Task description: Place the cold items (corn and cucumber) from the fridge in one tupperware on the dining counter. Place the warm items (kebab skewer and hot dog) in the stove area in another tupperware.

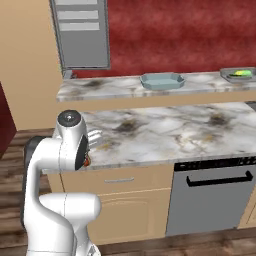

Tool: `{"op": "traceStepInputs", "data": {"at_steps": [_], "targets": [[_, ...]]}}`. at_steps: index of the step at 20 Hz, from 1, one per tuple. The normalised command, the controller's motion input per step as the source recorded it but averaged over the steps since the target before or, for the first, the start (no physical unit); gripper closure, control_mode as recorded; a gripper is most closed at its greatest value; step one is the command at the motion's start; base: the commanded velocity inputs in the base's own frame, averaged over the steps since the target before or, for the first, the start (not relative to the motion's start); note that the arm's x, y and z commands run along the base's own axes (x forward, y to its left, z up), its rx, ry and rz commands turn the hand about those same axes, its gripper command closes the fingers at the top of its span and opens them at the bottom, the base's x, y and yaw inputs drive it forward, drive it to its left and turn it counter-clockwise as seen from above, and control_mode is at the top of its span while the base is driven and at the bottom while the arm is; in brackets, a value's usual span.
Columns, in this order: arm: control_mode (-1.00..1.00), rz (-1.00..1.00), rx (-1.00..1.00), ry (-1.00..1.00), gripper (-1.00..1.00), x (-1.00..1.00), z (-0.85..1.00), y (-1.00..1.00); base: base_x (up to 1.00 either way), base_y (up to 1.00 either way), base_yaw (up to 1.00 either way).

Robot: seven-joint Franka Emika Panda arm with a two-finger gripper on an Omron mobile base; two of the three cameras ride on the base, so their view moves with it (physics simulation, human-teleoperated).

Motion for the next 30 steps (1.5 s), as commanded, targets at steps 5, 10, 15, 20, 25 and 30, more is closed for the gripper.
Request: {"op": "traceStepInputs", "data": {"at_steps": [5, 10, 15, 20, 25, 30], "targets": [[1.00, 0.00, 0.00, 0.00, 1.00, 0.00, 0.00, 0.00, -0.19, 1.00, -0.18], [1.00, 0.00, 0.00, 0.00, 1.00, 0.00, 0.00, 0.00, -0.15, 1.00, -0.24], [1.00, 0.00, 0.00, 0.00, 1.00, 0.00, 0.00, 0.00, -0.01, 1.00, -0.27], [1.00, 0.00, 0.00, 0.00, 1.00, 0.00, 0.00, 0.00, 0.29, 1.00, -0.25], [1.00, 0.00, 0.00, 0.00, 1.00, 0.00, 0.00, 0.00, 0.41, 1.00, -0.24], [1.00, 0.00, 0.00, 0.00, 1.00, 0.00, 0.00, 0.00, 0.80, 0.76, -0.19]]}}
